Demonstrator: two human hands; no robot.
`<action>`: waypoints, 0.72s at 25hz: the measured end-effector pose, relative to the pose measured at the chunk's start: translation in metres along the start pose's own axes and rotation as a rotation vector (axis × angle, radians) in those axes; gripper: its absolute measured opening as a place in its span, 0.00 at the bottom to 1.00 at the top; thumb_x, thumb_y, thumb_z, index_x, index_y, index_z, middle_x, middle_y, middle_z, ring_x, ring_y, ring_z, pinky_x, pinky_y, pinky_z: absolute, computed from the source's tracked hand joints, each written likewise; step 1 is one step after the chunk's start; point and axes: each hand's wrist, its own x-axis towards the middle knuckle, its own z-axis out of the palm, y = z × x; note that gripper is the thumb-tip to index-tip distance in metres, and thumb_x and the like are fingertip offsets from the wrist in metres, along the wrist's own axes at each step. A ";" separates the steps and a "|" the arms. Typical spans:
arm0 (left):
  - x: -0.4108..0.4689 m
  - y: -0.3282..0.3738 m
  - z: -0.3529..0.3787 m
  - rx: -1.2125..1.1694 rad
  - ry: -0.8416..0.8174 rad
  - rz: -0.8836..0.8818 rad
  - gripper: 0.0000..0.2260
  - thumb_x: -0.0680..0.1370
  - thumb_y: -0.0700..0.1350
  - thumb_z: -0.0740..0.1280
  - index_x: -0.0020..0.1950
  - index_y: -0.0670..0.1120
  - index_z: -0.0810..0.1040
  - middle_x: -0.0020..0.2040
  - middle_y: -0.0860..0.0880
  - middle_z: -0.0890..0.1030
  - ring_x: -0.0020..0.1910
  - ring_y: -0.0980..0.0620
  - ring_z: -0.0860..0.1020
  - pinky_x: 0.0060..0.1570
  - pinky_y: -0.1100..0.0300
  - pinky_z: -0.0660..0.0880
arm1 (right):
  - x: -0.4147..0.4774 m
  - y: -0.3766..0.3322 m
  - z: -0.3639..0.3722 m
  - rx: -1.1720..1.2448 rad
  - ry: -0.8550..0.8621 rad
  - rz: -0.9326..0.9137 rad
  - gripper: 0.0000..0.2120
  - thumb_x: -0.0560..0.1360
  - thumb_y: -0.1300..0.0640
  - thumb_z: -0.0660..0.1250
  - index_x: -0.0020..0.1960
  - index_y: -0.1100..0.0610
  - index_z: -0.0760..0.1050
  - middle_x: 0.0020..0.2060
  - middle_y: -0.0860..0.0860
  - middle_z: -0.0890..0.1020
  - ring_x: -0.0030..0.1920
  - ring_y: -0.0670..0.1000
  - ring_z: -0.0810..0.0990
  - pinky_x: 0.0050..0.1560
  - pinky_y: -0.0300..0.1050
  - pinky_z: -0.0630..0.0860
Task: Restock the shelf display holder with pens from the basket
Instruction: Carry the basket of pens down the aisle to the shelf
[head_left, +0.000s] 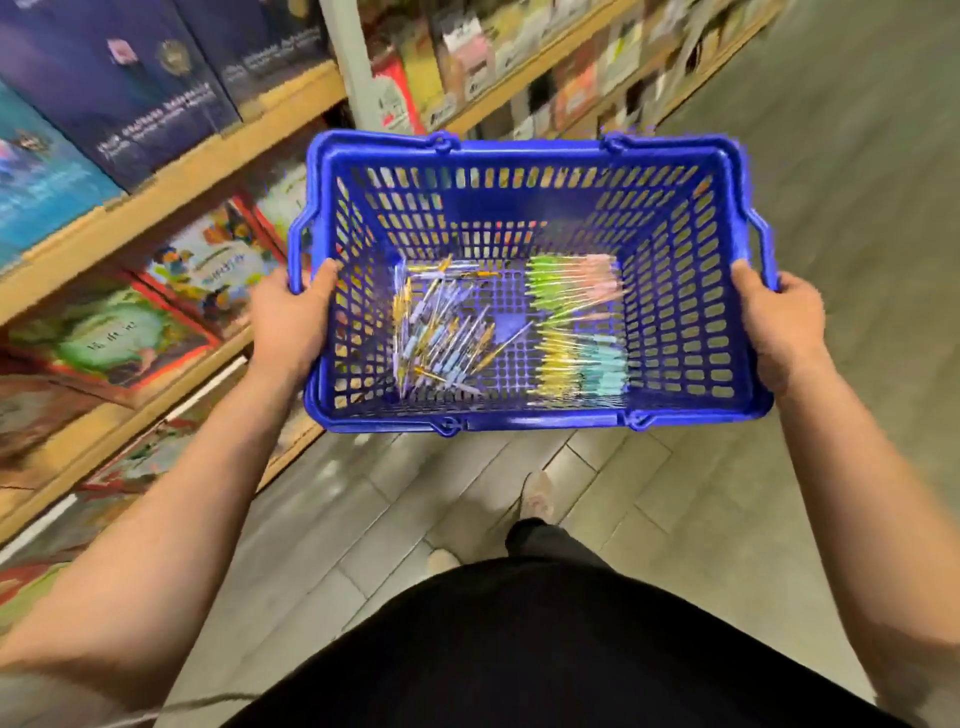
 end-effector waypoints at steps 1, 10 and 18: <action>0.005 0.011 0.017 -0.010 -0.046 0.014 0.16 0.76 0.56 0.70 0.35 0.51 0.71 0.31 0.55 0.74 0.26 0.63 0.69 0.32 0.63 0.69 | 0.002 0.006 -0.015 0.005 0.043 0.016 0.16 0.69 0.40 0.70 0.41 0.52 0.79 0.40 0.50 0.86 0.38 0.48 0.83 0.45 0.49 0.83; 0.037 0.115 0.191 0.091 -0.359 0.233 0.16 0.77 0.57 0.69 0.45 0.45 0.80 0.43 0.44 0.83 0.40 0.51 0.77 0.46 0.51 0.77 | 0.041 0.048 -0.128 0.109 0.385 0.157 0.15 0.73 0.42 0.70 0.49 0.54 0.80 0.38 0.49 0.84 0.36 0.46 0.82 0.37 0.37 0.78; 0.052 0.199 0.342 0.087 -0.519 0.357 0.14 0.77 0.57 0.69 0.44 0.46 0.80 0.40 0.48 0.83 0.37 0.52 0.79 0.43 0.53 0.73 | 0.106 0.059 -0.192 0.190 0.556 0.238 0.12 0.74 0.42 0.69 0.40 0.51 0.76 0.38 0.49 0.84 0.36 0.47 0.83 0.36 0.42 0.78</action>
